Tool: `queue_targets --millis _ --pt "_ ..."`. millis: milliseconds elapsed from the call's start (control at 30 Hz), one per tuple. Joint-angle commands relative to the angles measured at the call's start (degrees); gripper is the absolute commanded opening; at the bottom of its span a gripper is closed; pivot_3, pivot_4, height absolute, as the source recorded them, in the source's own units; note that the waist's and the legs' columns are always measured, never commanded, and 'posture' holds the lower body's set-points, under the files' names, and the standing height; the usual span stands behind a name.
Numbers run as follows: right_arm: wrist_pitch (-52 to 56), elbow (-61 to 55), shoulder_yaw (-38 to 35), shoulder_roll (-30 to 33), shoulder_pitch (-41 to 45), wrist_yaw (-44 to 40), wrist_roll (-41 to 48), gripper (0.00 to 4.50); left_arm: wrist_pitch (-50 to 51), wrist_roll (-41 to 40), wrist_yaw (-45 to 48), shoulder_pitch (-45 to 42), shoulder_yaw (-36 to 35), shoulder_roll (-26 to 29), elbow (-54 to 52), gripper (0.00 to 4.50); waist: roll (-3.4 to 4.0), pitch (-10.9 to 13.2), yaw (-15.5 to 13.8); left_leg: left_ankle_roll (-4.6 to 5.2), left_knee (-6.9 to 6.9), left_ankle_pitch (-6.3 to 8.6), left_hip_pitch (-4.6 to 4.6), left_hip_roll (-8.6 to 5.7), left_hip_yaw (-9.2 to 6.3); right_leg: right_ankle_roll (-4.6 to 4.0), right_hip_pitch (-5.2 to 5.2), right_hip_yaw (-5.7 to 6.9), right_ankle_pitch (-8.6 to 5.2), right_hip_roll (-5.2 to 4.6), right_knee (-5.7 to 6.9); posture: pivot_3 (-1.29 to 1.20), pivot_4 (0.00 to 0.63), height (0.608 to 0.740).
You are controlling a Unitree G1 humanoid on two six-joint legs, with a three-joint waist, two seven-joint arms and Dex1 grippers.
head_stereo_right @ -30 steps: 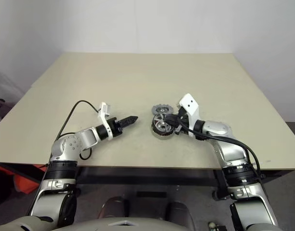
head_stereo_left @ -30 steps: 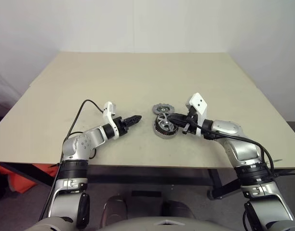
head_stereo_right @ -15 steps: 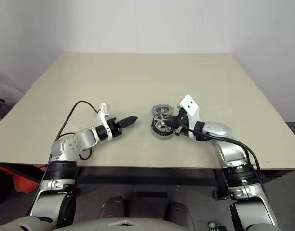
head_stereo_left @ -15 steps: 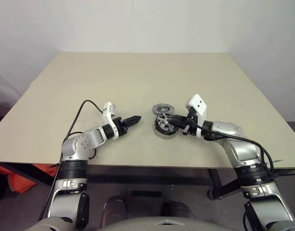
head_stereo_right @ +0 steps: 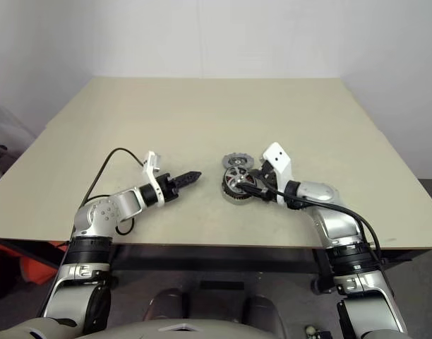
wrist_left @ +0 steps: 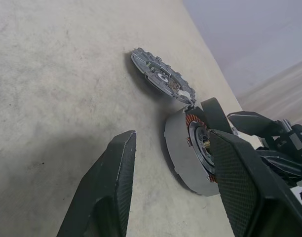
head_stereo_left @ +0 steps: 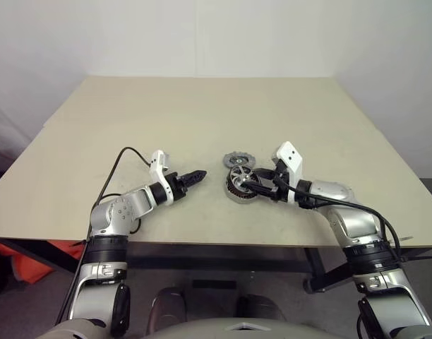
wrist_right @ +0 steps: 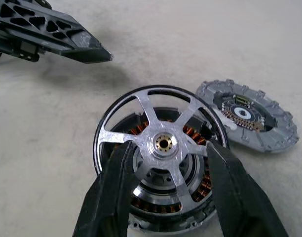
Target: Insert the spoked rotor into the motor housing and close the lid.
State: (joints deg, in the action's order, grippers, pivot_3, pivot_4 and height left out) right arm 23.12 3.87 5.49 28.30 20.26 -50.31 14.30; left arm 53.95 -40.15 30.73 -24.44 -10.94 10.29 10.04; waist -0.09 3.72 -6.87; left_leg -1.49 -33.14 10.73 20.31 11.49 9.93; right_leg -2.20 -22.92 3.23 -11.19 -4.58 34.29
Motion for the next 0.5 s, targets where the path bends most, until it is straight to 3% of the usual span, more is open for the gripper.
queue_targets --millis 33,500 --pt "-1.0 -0.4 -0.2 -0.2 0.6 0.0 0.0 2.38 -0.9 -0.1 0.1 -0.4 -0.1 0.4 -1.6 2.46 0.00 0.0 0.0 0.00 0.00 0.00 0.00 0.00 0.00 0.00 0.00 0.00 0.00 0.00 0.00 0.00 0.000 0.740" --pt "-0.2 -0.6 -0.8 -0.7 1.1 -0.1 0.6 2.38 -1.0 0.2 0.0 0.0 0.3 0.3 -1.6 2.46 0.00 0.0 0.0 0.00 0.00 0.00 0.00 0.00 0.00 -0.03 0.00 0.00 0.02 0.00 0.01 0.00 0.000 0.740"
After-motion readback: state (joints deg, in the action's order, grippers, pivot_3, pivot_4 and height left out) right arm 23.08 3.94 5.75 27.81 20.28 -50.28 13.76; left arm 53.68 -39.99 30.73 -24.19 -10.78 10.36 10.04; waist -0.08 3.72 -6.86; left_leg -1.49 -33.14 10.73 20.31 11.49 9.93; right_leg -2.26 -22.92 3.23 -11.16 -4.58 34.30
